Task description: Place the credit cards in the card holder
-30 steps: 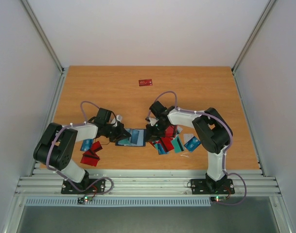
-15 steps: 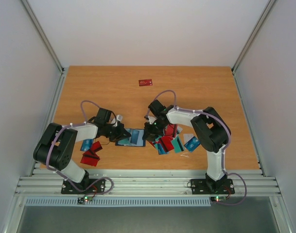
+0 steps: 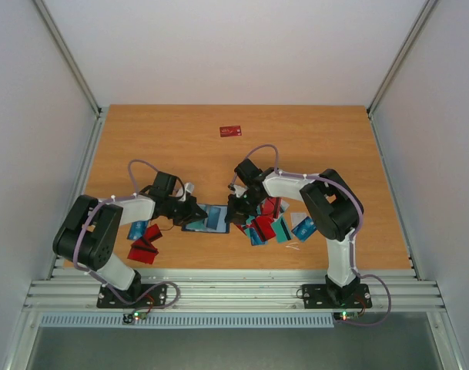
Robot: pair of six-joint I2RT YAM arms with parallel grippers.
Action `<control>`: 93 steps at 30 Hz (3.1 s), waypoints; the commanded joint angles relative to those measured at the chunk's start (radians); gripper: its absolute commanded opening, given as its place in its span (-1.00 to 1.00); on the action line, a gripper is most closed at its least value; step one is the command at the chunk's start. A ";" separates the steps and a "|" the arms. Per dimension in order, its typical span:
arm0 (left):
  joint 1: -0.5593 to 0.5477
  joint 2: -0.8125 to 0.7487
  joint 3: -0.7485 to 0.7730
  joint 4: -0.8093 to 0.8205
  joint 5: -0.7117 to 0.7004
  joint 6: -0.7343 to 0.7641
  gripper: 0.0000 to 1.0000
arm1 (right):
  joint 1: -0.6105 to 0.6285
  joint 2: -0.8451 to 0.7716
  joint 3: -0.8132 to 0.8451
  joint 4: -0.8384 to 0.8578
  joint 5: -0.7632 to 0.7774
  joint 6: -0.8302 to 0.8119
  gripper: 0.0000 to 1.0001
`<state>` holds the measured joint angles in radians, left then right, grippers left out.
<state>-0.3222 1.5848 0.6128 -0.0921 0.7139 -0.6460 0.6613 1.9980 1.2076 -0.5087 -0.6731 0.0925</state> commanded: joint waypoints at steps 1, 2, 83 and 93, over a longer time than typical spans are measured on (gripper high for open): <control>-0.022 0.034 -0.030 -0.043 -0.025 0.013 -0.99 | 0.008 0.038 0.003 0.041 0.009 0.015 -0.91; -0.025 0.036 -0.029 -0.043 -0.027 0.011 -0.99 | 0.009 0.036 0.003 0.042 0.009 0.016 -0.90; -0.248 -0.057 0.244 -0.601 -0.400 -0.171 0.18 | -0.038 -0.101 -0.050 0.005 -0.126 -0.054 -0.75; -0.248 -0.079 0.286 -0.628 -0.404 0.083 -0.24 | -0.039 -0.140 -0.039 0.027 -0.196 -0.027 -0.57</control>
<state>-0.5671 1.5005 0.8623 -0.7094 0.3164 -0.6945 0.6228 1.9026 1.1542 -0.5076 -0.8028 0.0509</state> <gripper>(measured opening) 0.436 0.204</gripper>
